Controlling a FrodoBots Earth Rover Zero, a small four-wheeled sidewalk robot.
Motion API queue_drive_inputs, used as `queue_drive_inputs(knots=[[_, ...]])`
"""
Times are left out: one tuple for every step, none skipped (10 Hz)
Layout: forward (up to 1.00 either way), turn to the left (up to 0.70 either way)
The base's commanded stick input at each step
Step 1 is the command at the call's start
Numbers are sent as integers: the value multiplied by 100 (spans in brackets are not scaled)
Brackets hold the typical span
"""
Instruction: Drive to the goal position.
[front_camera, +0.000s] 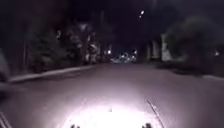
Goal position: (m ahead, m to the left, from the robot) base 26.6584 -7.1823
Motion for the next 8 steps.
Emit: queue_drive_inputs(knots=[[85, 0], [85, 0], [85, 0], [85, 0], [85, 0], [85, 0], [85, 0], [85, 0]])
